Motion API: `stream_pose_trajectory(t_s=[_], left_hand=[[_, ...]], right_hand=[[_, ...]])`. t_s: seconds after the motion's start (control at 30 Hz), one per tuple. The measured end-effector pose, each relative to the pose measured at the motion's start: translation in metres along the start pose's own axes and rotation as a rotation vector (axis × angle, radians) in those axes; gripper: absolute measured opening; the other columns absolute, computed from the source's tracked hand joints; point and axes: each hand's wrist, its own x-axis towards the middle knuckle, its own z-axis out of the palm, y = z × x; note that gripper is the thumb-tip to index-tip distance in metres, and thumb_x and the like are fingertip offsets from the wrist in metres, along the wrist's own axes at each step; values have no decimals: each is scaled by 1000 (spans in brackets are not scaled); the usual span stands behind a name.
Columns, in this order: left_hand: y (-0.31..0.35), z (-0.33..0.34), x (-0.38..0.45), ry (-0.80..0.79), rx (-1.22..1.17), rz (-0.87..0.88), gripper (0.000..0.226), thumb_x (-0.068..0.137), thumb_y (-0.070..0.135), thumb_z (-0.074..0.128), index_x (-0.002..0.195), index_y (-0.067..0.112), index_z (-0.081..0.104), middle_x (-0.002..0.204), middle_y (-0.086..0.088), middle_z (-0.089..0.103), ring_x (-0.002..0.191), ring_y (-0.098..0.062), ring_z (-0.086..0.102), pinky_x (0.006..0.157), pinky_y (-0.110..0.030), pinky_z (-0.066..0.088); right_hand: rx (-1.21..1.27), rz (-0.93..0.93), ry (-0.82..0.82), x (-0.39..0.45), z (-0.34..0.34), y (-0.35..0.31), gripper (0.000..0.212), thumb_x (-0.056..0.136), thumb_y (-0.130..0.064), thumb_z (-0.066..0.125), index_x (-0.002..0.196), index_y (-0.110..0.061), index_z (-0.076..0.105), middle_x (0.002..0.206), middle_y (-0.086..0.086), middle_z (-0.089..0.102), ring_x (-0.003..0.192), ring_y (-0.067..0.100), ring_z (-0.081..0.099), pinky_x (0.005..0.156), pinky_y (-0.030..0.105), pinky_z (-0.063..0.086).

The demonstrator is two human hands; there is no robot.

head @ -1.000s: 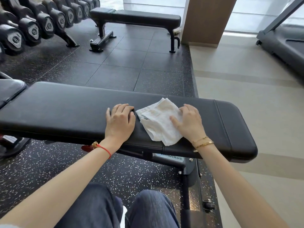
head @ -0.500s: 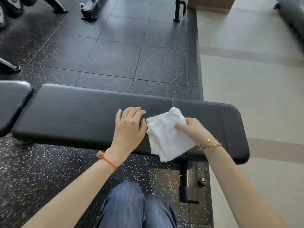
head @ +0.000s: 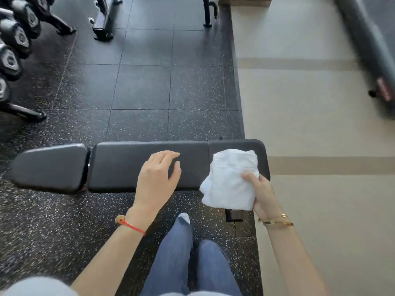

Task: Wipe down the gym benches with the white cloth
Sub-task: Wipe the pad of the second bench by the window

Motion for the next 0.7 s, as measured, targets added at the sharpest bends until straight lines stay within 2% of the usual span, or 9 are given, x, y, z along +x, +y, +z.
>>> stream_pose_trajectory(t_s=[0.1,0.2,0.3,0.37,0.47,0.53,0.7], left_hand=[[30,-52,7,-32,1,33,23,94,20,57,114,14,67,113,1,68,108,-17,61,95,-33,49],[45,-73,15,-32,-8,56,23,95,22,55,113,16,66,112,3,68,106,-16,60,92,-33,49],[62,-83,22,-55,3,94,22,95,24,54,113,19,66,112,5,67,104,-14,58,89,-31,48],[78,-79,31,-71,0,117,21,95,23,55,113,20,66,112,6,67,105,-14,57,89,-29,46],[108,-60,45,-88,-11,154,21,94,22,57,113,18,66,112,5,67,105,-15,59,90,-30,47],[125,-48,54,-92,-21,167,22,95,22,56,113,17,66,112,3,68,106,-17,60,90,-33,50],[200,7,76,-29,-44,123,21,95,23,56,113,19,66,112,5,67,105,-15,59,88,-33,50]], right_hand=[[73,-23,33,-52,-6,-38,29,91,-18,64,118,-6,64,113,10,72,102,24,70,76,32,58],[120,-65,66,-75,-12,-58,33,90,-18,65,119,-3,62,115,12,71,106,27,68,87,40,55],[182,-92,99,-93,-21,-74,33,90,-17,65,118,0,62,113,13,71,102,24,69,79,33,56],[207,-109,116,-96,-32,-86,33,90,-17,65,117,2,62,111,14,72,100,24,70,75,31,57],[234,-124,142,-89,-61,-100,33,89,-17,66,116,2,63,111,14,72,106,30,68,85,39,55],[245,-128,136,-81,-76,-109,32,90,-16,65,117,1,63,112,15,71,106,30,68,82,37,56],[229,-127,104,-52,-162,-153,35,91,-12,61,123,4,59,119,19,68,108,31,66,86,38,54]])
